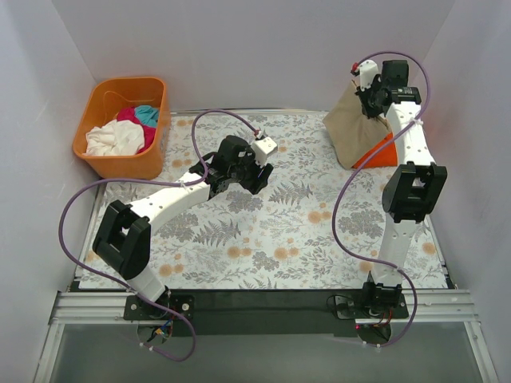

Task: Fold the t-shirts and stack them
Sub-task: Neatly place the folded tshirt to the corner

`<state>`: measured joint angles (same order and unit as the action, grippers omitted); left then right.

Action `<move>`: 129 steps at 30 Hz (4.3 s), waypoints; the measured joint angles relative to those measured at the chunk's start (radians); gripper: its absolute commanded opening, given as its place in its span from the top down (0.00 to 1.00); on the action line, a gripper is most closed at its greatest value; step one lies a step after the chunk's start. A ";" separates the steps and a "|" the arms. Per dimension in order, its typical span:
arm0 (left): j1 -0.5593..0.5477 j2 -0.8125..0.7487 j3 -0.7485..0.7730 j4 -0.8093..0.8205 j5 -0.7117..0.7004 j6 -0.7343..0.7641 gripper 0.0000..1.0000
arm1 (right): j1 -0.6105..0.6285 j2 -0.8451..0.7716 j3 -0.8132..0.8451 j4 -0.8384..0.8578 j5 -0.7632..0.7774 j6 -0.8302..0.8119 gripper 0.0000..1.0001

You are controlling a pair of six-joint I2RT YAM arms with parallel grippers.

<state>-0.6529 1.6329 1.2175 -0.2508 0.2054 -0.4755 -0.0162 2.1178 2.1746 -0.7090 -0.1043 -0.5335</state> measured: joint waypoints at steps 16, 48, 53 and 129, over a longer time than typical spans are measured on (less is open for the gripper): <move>0.000 0.000 0.000 -0.001 0.001 0.007 0.51 | -0.057 0.027 0.023 0.002 0.001 -0.014 0.99; 0.000 0.048 0.040 -0.066 0.018 0.003 0.49 | -0.191 0.233 -0.131 0.274 0.090 -0.156 0.98; 0.000 0.051 0.041 -0.085 0.018 0.003 0.49 | -0.193 0.233 -0.162 0.308 0.113 -0.154 0.78; 0.378 0.034 0.218 -0.334 0.249 -0.260 0.02 | -0.113 -0.376 -0.226 0.076 -0.002 0.031 0.02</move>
<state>-0.2745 1.6665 1.4353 -0.5846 0.4541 -0.7353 -0.1291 1.7416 1.9484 -0.6334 -0.1059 -0.5030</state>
